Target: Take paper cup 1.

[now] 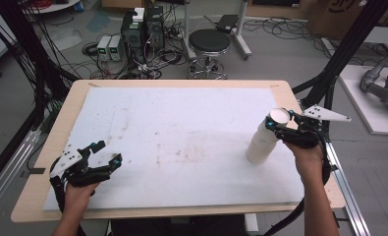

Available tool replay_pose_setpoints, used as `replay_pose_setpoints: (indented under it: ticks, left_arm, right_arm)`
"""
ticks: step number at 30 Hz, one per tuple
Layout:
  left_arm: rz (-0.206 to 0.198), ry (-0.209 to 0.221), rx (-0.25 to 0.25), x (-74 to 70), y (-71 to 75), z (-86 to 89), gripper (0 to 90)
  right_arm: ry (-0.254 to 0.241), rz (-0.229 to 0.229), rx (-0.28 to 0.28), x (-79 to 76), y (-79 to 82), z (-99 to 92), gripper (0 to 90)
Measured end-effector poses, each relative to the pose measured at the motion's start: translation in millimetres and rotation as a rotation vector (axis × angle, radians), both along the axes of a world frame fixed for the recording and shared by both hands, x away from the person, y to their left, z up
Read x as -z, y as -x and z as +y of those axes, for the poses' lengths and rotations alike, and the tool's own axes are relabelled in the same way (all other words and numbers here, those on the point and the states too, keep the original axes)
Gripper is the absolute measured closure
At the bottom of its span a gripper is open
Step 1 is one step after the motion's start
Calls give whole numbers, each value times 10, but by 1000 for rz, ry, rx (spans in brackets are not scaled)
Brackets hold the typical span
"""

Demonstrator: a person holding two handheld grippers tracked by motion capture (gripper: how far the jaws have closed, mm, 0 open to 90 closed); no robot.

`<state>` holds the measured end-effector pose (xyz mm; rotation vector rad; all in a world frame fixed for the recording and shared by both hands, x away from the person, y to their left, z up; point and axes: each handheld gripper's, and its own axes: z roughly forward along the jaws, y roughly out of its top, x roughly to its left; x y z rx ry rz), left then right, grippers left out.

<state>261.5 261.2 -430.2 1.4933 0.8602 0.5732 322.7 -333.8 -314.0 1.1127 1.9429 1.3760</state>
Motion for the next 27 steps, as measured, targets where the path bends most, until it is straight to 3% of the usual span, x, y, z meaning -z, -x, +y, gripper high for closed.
replay_pose_setpoints:
  ticks: [16,21,22,27]
  left_arm:
    - [-1,6,2,-9,3,13,153]
    - [-4,10,11,-11,-2,4,154]
    - [-6,16,22,-13,-5,-6,153]
    - [-9,25,41,-13,-13,-26,153]
  right_arm:
    - [-4,-72,-21,-588,179,-8,346]
    - [-7,-99,-69,-753,247,83,349]
    - [-2,-110,-103,-789,270,153,350]
    - [3,-104,-166,-802,286,323,351]
